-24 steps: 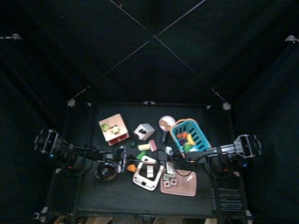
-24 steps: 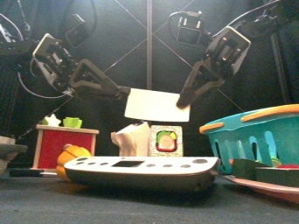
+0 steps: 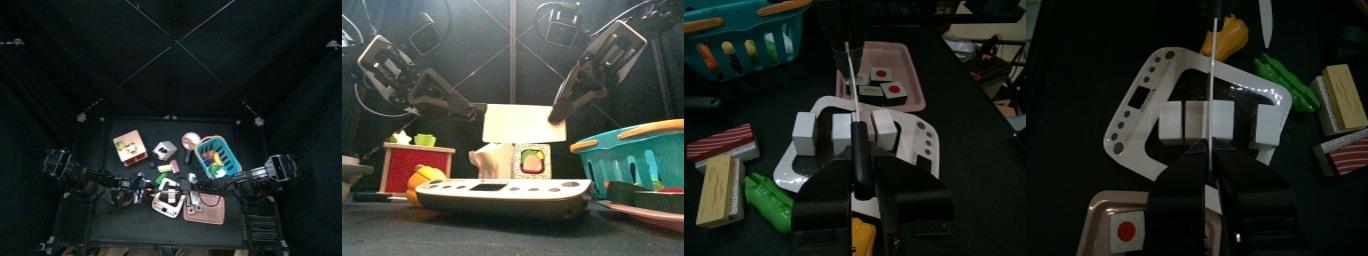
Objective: Cut sushi roll
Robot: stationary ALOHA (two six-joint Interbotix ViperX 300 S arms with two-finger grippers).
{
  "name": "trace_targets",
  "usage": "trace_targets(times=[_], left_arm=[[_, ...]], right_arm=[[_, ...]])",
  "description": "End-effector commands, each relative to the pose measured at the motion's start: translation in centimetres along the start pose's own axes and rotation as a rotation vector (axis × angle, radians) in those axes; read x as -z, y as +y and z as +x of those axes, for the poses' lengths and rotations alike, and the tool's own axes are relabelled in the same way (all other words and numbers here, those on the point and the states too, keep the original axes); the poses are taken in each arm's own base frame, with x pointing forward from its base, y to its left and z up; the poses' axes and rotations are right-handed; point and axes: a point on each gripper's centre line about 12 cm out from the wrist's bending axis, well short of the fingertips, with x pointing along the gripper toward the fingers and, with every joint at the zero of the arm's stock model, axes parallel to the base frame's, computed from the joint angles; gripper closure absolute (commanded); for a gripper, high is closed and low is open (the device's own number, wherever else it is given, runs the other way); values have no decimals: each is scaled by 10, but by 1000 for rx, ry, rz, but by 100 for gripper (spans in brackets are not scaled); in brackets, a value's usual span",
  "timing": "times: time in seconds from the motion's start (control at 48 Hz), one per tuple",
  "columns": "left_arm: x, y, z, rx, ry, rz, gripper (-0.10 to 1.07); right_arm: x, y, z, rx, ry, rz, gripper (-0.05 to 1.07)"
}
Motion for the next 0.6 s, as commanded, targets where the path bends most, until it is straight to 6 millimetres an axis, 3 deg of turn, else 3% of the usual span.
trace_targets(times=[0.0,0.583], left_arm=[[-4,0,3,-5,-13,-6,58],[2,3,8,-18,7,-12,58]], right_arm=[[-12,1,-4,-5,-40,-2,61],[-9,0,1,-1,-23,-2,61]])
